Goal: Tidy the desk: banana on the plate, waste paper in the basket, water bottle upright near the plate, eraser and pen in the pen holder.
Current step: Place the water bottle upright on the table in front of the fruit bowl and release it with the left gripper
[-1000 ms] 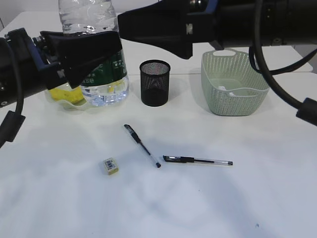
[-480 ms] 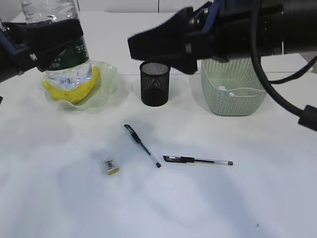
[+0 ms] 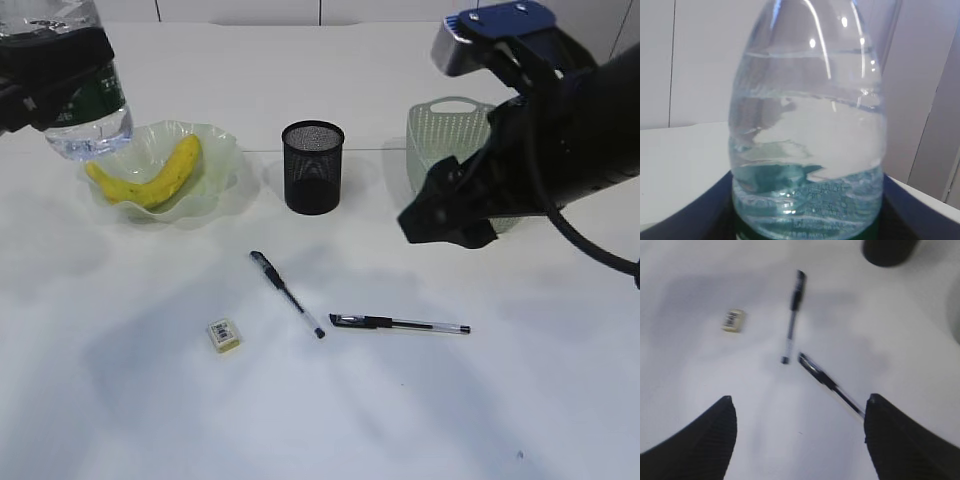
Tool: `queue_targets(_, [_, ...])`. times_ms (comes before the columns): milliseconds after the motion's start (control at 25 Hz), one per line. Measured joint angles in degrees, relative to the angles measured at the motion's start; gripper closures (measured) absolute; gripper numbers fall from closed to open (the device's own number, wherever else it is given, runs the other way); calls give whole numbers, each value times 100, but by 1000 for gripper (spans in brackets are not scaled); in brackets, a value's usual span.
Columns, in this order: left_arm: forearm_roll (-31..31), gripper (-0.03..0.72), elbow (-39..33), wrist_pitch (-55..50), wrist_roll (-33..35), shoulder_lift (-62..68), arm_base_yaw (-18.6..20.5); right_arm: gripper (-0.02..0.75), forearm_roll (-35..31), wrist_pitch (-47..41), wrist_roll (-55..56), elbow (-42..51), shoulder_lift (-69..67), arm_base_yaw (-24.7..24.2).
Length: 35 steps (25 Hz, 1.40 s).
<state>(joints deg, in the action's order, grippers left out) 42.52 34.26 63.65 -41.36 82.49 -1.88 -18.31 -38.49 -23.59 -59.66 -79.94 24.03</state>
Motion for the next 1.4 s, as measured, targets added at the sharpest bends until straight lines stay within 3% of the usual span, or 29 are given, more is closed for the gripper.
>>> queue_targets(160, [23,252,0,0,19,82,0,148,2275,-318,1992,0,0,0])
queue_targets(320, [49,256,0,0,19,99,0,148,3454,-674,2689,0,0,0])
queue_targets(440, [38,261,0,0,139,161,0,148,3640,-720,2782,-10,0,0])
queue_targets(920, [-87,270,0,-9,1710,1663,0,148,3846,-720,2804,-10,0,0])
queue_targets(1400, [-164,277,206,-22,2167,3225,0,148,3949,-720,2815,-10,5,0])
